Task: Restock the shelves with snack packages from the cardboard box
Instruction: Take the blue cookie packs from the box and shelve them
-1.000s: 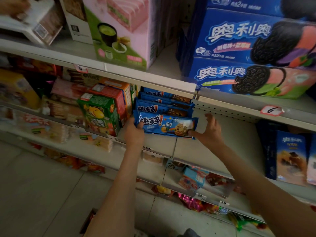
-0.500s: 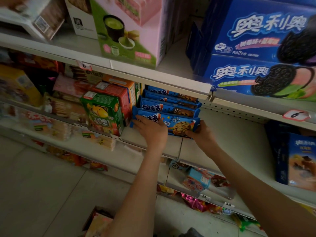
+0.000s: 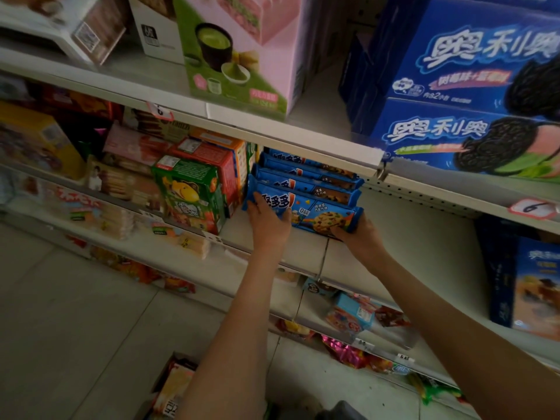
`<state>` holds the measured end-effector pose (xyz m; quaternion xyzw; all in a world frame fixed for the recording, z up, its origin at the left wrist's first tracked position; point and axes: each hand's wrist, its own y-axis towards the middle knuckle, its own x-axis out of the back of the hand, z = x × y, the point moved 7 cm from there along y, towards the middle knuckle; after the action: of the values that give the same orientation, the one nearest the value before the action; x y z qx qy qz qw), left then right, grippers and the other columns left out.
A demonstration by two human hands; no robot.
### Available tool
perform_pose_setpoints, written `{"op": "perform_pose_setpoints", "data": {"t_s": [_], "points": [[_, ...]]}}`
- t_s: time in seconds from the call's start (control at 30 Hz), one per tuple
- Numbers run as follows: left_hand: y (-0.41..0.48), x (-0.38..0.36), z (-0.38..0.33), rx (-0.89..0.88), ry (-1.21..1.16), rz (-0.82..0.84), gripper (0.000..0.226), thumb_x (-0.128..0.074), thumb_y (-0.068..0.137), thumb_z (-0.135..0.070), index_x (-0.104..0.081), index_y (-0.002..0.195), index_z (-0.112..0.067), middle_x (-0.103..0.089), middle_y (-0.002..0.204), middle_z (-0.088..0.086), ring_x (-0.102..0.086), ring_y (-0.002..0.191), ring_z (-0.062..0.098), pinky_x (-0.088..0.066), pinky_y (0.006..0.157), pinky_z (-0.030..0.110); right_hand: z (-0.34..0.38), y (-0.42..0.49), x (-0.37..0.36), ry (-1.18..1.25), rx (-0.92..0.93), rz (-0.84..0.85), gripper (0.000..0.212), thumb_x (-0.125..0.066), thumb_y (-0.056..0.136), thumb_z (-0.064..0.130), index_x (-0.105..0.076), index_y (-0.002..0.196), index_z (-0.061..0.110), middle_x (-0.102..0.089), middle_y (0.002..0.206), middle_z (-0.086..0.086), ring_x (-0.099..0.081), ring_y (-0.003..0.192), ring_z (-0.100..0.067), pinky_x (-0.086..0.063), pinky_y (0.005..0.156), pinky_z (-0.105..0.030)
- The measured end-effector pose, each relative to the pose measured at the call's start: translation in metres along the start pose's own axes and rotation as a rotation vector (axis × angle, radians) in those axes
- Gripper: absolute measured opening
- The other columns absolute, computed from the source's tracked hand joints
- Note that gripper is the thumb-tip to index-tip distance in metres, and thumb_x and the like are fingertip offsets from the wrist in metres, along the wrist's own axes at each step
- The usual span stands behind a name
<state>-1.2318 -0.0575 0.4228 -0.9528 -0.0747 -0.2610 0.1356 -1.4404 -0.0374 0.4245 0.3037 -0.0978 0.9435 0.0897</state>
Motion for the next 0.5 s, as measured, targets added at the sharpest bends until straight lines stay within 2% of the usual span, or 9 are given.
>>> {"op": "perform_pose_setpoints", "data": {"t_s": [0.2, 0.3, 0.37, 0.43, 0.5], "points": [[-0.019, 0.001, -0.005, 0.045, -0.033, 0.027, 0.08, -0.053, 0.095, -0.026, 0.0, 0.151, -0.004, -0.001, 0.158, 0.015, -0.007, 0.146, 0.027, -0.017, 0.118, 0.032, -0.004, -0.019, 0.011, -0.106, -0.118, -0.127, 0.048, -0.072, 0.078, 0.024, -0.046, 0.111, 0.001, -0.049, 0.114, -0.015, -0.05, 0.106, -0.029, -0.041, 0.078, -0.032], [-0.037, 0.007, -0.01, 0.031, -0.023, 0.015, 0.069, -0.053, 0.095, -0.024, -0.015, 0.149, -0.005, -0.02, 0.154, 0.017, -0.024, 0.141, 0.029, -0.027, 0.113, 0.033, 0.017, -0.049, 0.015, -0.143, -0.084, -0.192, 0.04, -0.067, 0.081, 0.022, -0.043, 0.104, 0.001, -0.045, 0.107, -0.013, -0.044, 0.104, -0.03, -0.036, 0.081, -0.034], [-0.055, 0.014, -0.011, 0.035, -0.039, -0.011, 0.059, -0.051, 0.095, -0.02, -0.027, 0.146, -0.004, -0.034, 0.147, 0.015, -0.038, 0.133, 0.027, -0.034, 0.107, 0.033, 0.037, -0.072, 0.003, -0.122, -0.006, -0.119, 0.033, -0.066, 0.081, 0.018, -0.042, 0.1, 0.006, -0.044, 0.101, -0.008, -0.045, 0.099, -0.028, -0.035, 0.077, -0.031], [-0.079, 0.025, -0.005, 0.054, -0.092, -0.066, 0.047, -0.048, 0.096, -0.018, -0.037, 0.141, -0.006, -0.044, 0.14, 0.012, -0.048, 0.124, 0.025, -0.04, 0.098, 0.03, 0.06, -0.095, -0.023, -0.138, 0.112, 0.035, 0.028, -0.065, 0.081, 0.015, -0.043, 0.098, 0.01, -0.045, 0.095, -0.004, -0.049, 0.091, -0.025, -0.035, 0.072, -0.028], [-0.103, 0.038, 0.008, 0.08, -0.141, -0.126, 0.036, -0.045, 0.097, -0.017, -0.046, 0.132, -0.008, -0.053, 0.129, 0.01, -0.055, 0.112, 0.023, -0.041, 0.084, 0.023, 0.074, -0.118, -0.051, -0.16, 0.191, 0.19, 0.025, -0.063, 0.083, 0.014, -0.048, 0.102, 0.011, -0.048, 0.093, -0.002, -0.05, 0.084, -0.02, -0.035, 0.067, -0.026]]}}
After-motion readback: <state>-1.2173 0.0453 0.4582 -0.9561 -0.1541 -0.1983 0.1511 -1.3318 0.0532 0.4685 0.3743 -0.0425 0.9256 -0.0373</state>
